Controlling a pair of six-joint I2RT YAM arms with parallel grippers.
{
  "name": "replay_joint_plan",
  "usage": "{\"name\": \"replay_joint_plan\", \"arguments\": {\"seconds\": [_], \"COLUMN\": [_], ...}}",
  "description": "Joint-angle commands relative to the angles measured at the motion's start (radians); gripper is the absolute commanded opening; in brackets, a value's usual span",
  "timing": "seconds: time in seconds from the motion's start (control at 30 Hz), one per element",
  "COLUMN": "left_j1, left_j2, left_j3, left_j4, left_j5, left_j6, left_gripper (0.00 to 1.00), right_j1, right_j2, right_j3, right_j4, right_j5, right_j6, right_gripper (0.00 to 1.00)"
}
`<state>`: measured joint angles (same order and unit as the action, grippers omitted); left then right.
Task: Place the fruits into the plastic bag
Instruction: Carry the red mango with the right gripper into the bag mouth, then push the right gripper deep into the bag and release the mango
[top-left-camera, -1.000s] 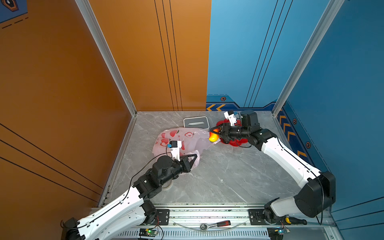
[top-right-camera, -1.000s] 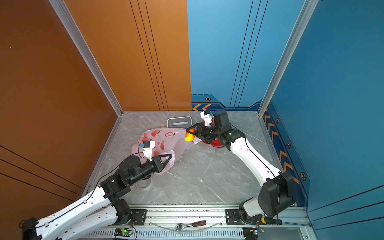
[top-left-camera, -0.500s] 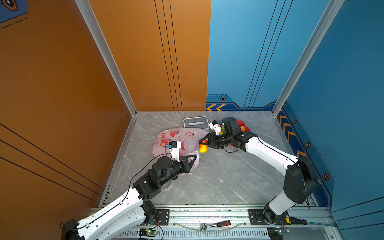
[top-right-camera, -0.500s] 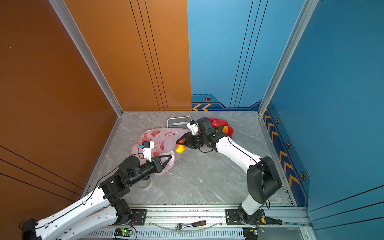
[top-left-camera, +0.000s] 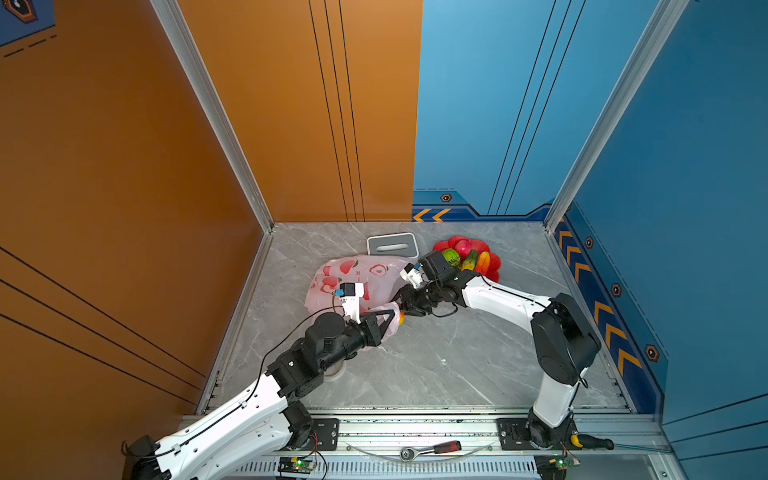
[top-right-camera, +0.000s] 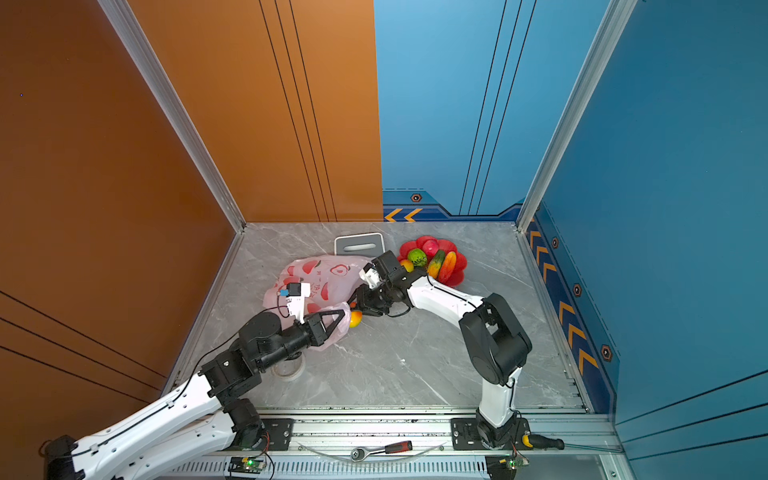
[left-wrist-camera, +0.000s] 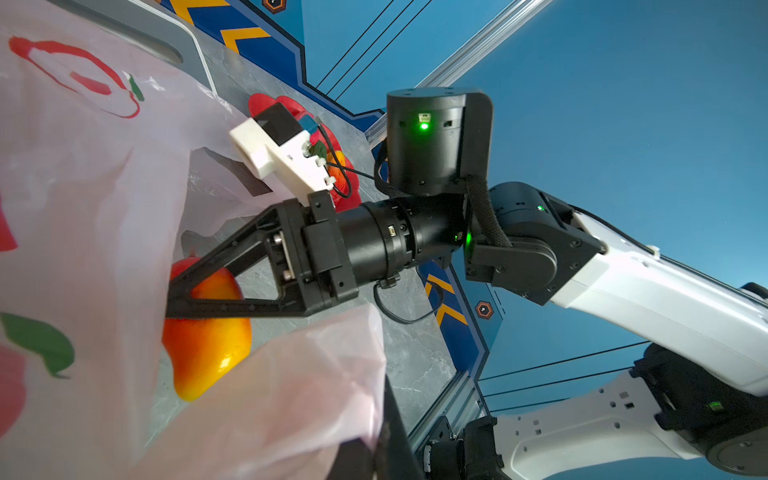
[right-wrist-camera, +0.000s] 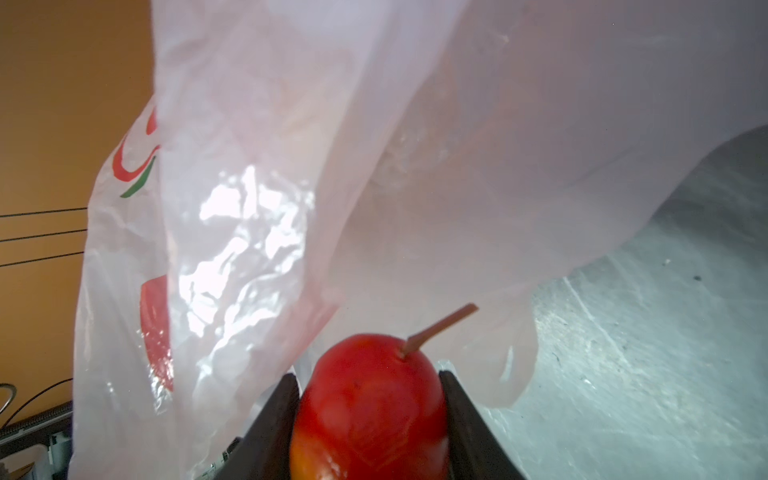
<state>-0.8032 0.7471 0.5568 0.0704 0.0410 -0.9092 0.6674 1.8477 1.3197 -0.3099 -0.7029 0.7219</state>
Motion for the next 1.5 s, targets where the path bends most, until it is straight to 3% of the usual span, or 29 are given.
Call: {"name": "replay_joint_plan", "arguments": {"seconds": [0.0,0.23,0.6,0.87,1.2,1.47], "left_j1": [0.014,0.005,-0.023,-0.055,-0.063,-0.063], "left_j2": [0.011,0.041,0.113,0.196,0.241,0.249], "left_j3": [-0.001,-0.004,-0.010,-0.006,-0.008,-0.018], "left_j4": [0.052,0.092,0.166,0.243,0.290,0.309], "left_j5": [0.038,0.075,0.094,0.103,0.115,0.116], "left_j6": [0.003,-0.003,-0.016,-0.026,-0.034,-0.041], "left_gripper": [0.00,0.00,0.00,0.00,0.00,0.00], "right_j1": [0.016,0.023,0.023,0.061,0.061,0.057], "right_j2": [0.046,0.154,0.282,0.365,0.439,0.459], "right_j3": [0.079,0.172,0.168,0.185,0.196,0.201], "right_j4": [-0.011,0.057,0.373,0.474,0.535,0.542], "right_j5": [0.024,0.076,0.233,0.390,0.432,0.420], "right_j6": [-0.001,0.129,0.386,0.421,0.442,0.442], "right_gripper": [0.45,0.45,0.43,0.44,0.47,0.57]}}
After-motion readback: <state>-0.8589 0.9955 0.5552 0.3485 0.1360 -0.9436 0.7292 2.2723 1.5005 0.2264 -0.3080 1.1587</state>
